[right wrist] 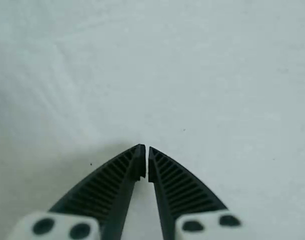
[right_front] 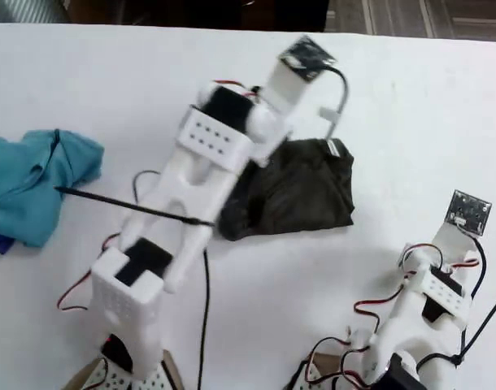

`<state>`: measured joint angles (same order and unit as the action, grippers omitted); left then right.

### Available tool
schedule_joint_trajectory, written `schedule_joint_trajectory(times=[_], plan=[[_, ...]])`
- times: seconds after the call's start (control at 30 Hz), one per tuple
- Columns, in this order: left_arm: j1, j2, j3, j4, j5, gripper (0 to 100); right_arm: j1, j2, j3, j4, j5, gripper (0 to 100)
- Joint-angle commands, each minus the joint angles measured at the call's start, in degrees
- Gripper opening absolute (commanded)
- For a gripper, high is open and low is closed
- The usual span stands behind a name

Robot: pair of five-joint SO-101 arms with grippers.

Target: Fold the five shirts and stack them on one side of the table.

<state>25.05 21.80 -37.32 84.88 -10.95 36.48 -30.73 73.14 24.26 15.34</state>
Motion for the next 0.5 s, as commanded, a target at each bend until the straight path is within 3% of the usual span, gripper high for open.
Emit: schedule_joint_trajectory(times=[0.0,0.47], plan=[[3.8,0.8,-3.3,-3.5,1.8,3,-0.2,-1.7,-1.2,-1.1,0.4,2.1],[6.1,15.5,-3.3,-12.6,6.7,3,-0.2,-1.7,-1.2,-1.2,0.4,2.1]])
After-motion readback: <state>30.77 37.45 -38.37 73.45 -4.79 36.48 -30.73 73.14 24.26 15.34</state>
